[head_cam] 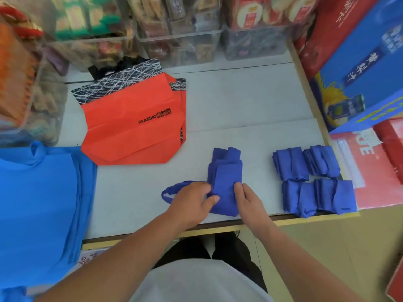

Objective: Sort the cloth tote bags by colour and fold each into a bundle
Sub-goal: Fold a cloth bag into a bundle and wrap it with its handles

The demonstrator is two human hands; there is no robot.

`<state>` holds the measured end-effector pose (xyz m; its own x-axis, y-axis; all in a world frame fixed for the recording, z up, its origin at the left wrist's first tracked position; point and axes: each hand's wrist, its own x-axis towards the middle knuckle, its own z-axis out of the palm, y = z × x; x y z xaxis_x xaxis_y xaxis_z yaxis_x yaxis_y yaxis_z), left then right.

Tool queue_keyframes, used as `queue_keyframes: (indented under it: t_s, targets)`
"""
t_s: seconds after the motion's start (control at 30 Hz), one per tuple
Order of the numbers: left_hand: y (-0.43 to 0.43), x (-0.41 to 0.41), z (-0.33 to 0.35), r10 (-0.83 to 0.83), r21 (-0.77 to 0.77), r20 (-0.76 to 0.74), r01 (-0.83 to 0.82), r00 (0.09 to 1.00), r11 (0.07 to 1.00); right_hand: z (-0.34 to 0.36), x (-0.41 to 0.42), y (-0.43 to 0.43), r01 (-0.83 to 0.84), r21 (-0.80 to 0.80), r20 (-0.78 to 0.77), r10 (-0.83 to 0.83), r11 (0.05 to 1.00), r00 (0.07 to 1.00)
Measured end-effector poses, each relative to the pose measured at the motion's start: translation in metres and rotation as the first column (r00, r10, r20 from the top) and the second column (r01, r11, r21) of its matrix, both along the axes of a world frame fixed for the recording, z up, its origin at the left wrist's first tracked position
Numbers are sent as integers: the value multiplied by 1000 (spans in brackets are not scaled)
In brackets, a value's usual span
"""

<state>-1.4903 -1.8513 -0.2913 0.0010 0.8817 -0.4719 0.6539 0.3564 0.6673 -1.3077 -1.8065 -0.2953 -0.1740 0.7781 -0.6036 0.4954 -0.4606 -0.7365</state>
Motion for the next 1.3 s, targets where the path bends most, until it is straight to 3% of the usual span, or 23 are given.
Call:
queue_keyframes:
  t_s: [0.13, 0.2, 0.27, 0.33, 0.43, 0.53, 0.63, 0.73, 0.8, 0.93, 1.13, 1.23, 1.3]
  targets:
    - [16, 14, -19, 54, -57, -158, -64, 986, 996, -1, 0, 24, -29, -112, -25, 27, 993, 999]
    - [26, 18, -24, 41, -52, -313, -60, 949, 997, -1, -1, 43, -45, -114, -42, 40, 993, 998]
    - [34, 19, -28, 46, -13, -460, -58, 886, 998, -2, -5, 64, -147, -65, -3, 148, 987, 989]
    - [36, 19, -30, 136, 45, -470, -130, 872, 990, -8, -10, 84, -312, 33, 86, 308, 950, 948]
    - [35, 16, -36, 205, 64, -439, -197, 875, 978, -16, -24, 113, -576, 207, 236, 531, 791, 814]
    - [33, 16, -41, 191, 63, -518, -186, 834, 981, -25, -41, 139, -814, 202, 400, 713, 544, 576]
    - [27, 15, -44, 237, 177, -542, -166, 806, 970, -41, -49, 150, -865, 179, 496, 716, 468, 491]
    - [8, 10, -58, 36, 343, -488, 154, 872, 927, -54, -50, 144, -820, 280, 511, 645, 500, 568]
    - [-8, 6, -61, -151, 287, -453, 304, 878, 909, -62, -52, 138, -745, 336, 460, 590, 576, 664]
    - [-25, -7, -62, -250, 39, -239, 266, 939, 963, -66, -59, 133, -635, 379, 393, 504, 673, 769]
    - [-24, -17, -74, -233, 173, -262, 283, 936, 943, -72, -62, 129, -554, 412, 352, 435, 723, 829]
    - [-20, -20, -66, -136, 204, -134, 162, 982, 966, -72, -63, 124, -512, 413, 327, 402, 753, 855]
    - [-12, -28, -55, -66, 104, -23, 68, 998, 992, -69, -63, 121, -457, 357, 275, 376, 814, 885]
